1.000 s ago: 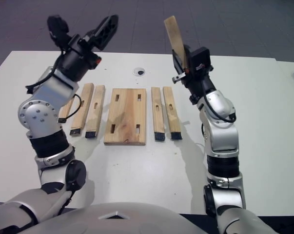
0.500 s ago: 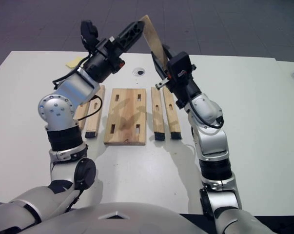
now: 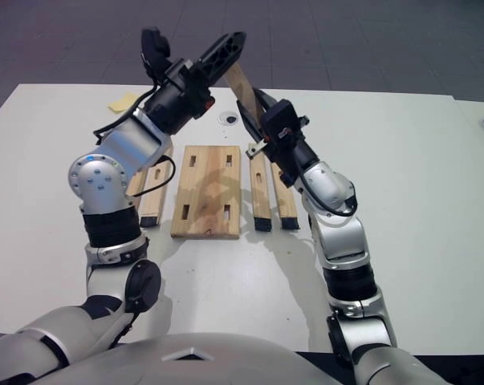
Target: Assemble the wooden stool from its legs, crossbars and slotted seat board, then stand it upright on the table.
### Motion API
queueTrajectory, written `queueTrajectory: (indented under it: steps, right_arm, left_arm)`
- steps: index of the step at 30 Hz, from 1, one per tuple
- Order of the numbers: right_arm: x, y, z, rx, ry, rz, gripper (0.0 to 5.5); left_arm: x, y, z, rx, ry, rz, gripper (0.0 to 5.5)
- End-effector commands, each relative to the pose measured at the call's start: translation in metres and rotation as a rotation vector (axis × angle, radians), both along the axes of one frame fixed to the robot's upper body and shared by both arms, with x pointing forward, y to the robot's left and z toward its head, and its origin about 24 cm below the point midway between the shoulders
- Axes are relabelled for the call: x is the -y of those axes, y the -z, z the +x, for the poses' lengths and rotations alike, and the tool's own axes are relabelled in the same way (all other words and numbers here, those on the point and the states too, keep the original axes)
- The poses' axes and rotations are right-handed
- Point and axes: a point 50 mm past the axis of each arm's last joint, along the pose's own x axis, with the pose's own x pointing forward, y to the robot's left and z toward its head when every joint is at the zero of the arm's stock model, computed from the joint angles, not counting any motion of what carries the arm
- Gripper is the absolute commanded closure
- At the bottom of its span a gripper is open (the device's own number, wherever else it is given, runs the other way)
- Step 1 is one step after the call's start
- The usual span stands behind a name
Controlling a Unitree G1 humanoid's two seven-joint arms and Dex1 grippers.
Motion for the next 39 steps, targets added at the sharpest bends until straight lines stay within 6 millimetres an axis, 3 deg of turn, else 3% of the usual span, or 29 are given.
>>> queueTrajectory:
  steps: [1,15,21,31,32,39]
  right_arm:
    - [-0.001,-0.001,0.001,0.007,-0.013,-0.013,4.20]
    - [-0.002,-0.003,0.004,0.018,0.005,-0.011,4.20]
    - [-0.002,-0.006,0.006,0.013,0.008,0.017,4.20]
    - [0.000,0.000,0.009,-0.017,0.048,-0.002,4.20]
    - [0.000,0.001,0.009,-0.019,0.049,-0.004,3.84]
    - [0.003,0.009,0.013,-0.057,0.086,-0.042,2.84]
  left_arm:
    - [0.004,0.006,-0.001,-0.013,0.016,0.023,2.46]
    - [0.004,0.014,0.001,-0.041,0.014,0.058,4.68]
    - [0.004,0.021,0.002,-0.038,-0.013,0.132,4.88]
    - [-0.006,0.011,0.005,0.078,-0.088,0.161,4.95]
    - [-0.008,0.010,0.005,0.086,-0.097,0.158,4.95]
    - [-0.020,0.004,0.007,0.141,-0.175,0.183,5.08]
